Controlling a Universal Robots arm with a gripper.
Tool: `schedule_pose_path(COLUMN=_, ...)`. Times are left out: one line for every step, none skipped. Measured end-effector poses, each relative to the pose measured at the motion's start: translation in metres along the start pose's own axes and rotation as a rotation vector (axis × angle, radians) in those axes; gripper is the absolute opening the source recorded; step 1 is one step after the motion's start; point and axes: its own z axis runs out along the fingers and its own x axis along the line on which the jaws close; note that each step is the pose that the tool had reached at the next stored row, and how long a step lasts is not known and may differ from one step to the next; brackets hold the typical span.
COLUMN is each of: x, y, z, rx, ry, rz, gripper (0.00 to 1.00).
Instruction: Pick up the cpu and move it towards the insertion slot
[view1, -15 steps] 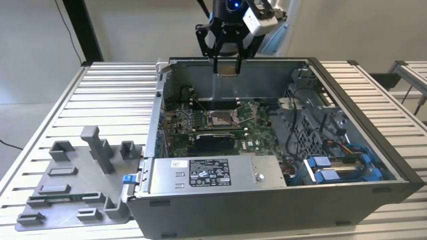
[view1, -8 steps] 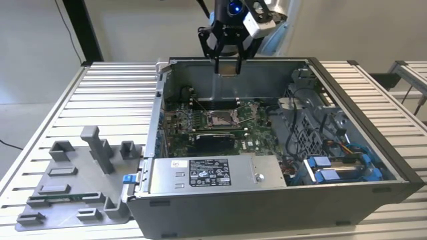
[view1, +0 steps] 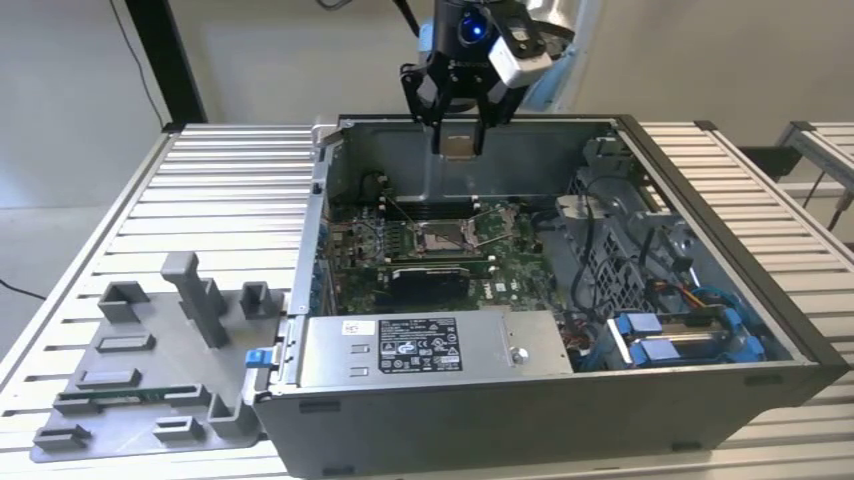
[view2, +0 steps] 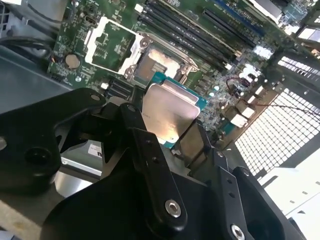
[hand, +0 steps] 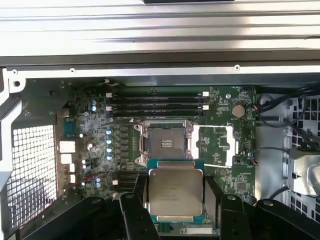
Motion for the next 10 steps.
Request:
schedule_pose_path(x=0.0001, y=0.0021, z=0.0003, rx=-0.0001, ry=-0.0001, rz=0.001, gripper=0.00)
schedule_pose_path(x=0.0001, y=0.0045, z=0.0005, rx=-0.0001, ry=-0.0001, rz=0.001, gripper=0.00)
schedule_pose_path(x=0.0002, y=0.0068, z=0.0006, rx=-0.0001, ry=-0.0001, rz=0.001, gripper=0.00)
schedule_pose_path(x=0.0003, y=0.0079, z=0.0007, rx=0.0000, ry=0.0000, rz=0.002, gripper=0.00)
schedule_pose_path(x=0.0003, y=0.0079, z=0.0006, rx=0.0000, ry=0.0000, rz=0.002, gripper=0.00)
schedule_pose_path(x=0.0002, y=0.0079, z=0.0007, rx=0.0000, ry=0.0000, rz=0.001, gripper=0.00)
schedule_pose_path(x=0.0003, y=0.0079, z=0.0007, rx=0.0001, ry=-0.0001, rz=0.002, gripper=0.00)
schedule_pose_path(x=0.0003, y=0.0079, z=0.0007, rx=0.0002, ry=-0.0001, rz=0.002, gripper=0.00)
schedule_pose_path(x=0.0003, y=0.0079, z=0.0007, rx=0.0002, ry=-0.0001, rz=0.002, gripper=0.00)
schedule_pose_path(x=0.0003, y=0.0079, z=0.0007, rx=0.0002, ry=-0.0001, rz=0.001, gripper=0.00)
